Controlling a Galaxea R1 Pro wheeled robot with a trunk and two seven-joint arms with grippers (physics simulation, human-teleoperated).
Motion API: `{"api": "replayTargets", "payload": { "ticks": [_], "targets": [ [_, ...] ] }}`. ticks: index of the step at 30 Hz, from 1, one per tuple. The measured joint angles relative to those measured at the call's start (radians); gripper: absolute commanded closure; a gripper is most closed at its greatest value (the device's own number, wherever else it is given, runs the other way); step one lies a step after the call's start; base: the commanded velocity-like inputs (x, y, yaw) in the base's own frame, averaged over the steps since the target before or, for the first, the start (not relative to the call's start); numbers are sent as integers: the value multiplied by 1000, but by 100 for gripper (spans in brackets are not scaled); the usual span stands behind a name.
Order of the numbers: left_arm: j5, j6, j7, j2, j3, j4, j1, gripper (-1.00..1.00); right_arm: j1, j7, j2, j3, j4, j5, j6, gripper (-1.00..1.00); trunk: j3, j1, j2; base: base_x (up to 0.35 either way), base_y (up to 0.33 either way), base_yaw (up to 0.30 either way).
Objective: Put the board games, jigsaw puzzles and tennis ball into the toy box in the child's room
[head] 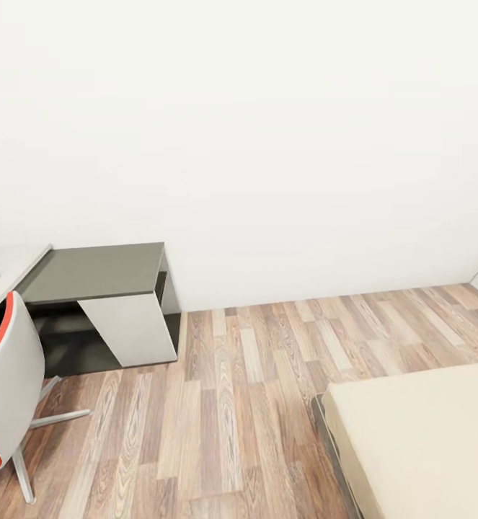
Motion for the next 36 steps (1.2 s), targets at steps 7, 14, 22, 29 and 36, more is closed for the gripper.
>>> {"api": "replayTargets", "payload": {
  "ticks": [7,14,22,29,36],
  "targets": [
    [-4,-7,0,1,-2,5,0,-100,5,-18,-4,-1,62,-1,-12,-100,11,0,0,0,0,0],
    [-5,-9,0,0,-6,7,0,-100,10,-16,-18,-2,117,-1,-17,-100,23,0,0,0,0,0],
    [2,-6,-7,-16,-6,68,19,-100,14,-12,-20,1,136,-2,-6,-100,36,0,0,0,0,0],
    [0,-13,-1,-16,-4,152,30,-100,24,-10,-26,0,164,-2,-4,-100,47,0,0,0,0,0],
    [-3,-86,5,-12,-5,210,52,-100,63,5,-31,-1,181,3,-11,-100,58,0,0,0,0,0]
  ]
}}
